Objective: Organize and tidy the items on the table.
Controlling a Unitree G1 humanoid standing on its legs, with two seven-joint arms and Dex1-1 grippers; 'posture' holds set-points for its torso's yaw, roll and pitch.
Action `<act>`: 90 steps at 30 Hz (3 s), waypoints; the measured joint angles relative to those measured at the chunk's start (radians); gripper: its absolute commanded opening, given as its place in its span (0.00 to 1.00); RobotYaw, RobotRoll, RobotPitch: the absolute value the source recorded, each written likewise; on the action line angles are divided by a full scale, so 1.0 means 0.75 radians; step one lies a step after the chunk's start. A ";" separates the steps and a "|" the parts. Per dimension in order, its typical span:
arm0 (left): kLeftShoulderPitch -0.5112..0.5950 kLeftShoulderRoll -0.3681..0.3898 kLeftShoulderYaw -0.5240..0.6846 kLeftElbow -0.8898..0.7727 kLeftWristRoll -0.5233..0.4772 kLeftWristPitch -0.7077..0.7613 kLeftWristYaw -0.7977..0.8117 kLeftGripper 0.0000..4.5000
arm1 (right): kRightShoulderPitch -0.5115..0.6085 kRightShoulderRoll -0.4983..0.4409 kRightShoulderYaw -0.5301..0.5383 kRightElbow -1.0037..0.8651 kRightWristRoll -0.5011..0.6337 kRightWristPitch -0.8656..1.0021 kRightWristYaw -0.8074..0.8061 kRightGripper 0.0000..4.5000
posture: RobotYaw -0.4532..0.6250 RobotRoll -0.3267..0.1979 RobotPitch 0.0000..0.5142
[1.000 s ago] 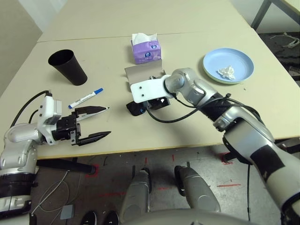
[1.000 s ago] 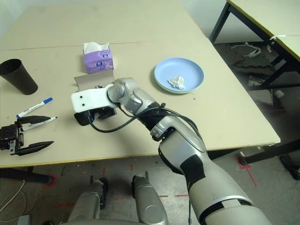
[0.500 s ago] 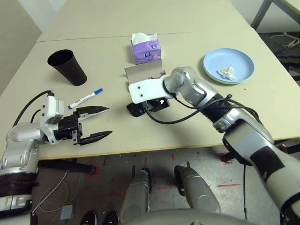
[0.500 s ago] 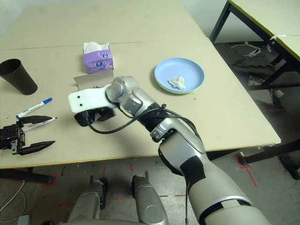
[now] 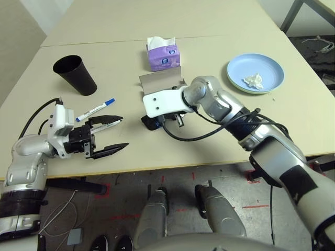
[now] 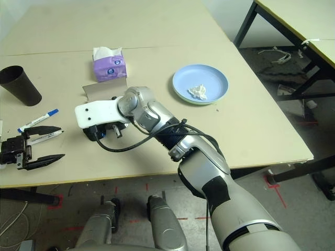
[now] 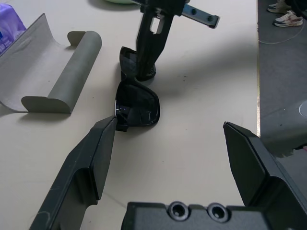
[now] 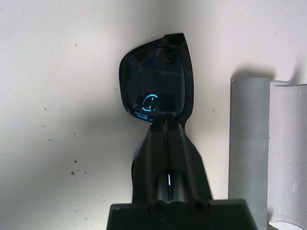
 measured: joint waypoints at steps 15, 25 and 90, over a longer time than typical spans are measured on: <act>0.009 -0.010 -0.002 0.000 0.001 0.000 0.000 1.00 | -0.006 0.024 -0.005 0.194 -0.036 -0.120 -0.116 0.99 | 0.28 0.62 0.41; 0.041 -0.011 -0.003 -0.002 0.001 0.000 0.000 1.00 | -0.046 0.069 -0.012 0.318 -0.049 -0.216 -0.148 0.99 | 0.29 0.62 0.41; 0.115 -0.123 0.044 -0.150 0.040 0.079 0.459 1.00 | -0.360 0.194 -0.204 1.049 -0.182 -0.502 -0.899 0.04 | 0.32 0.62 0.38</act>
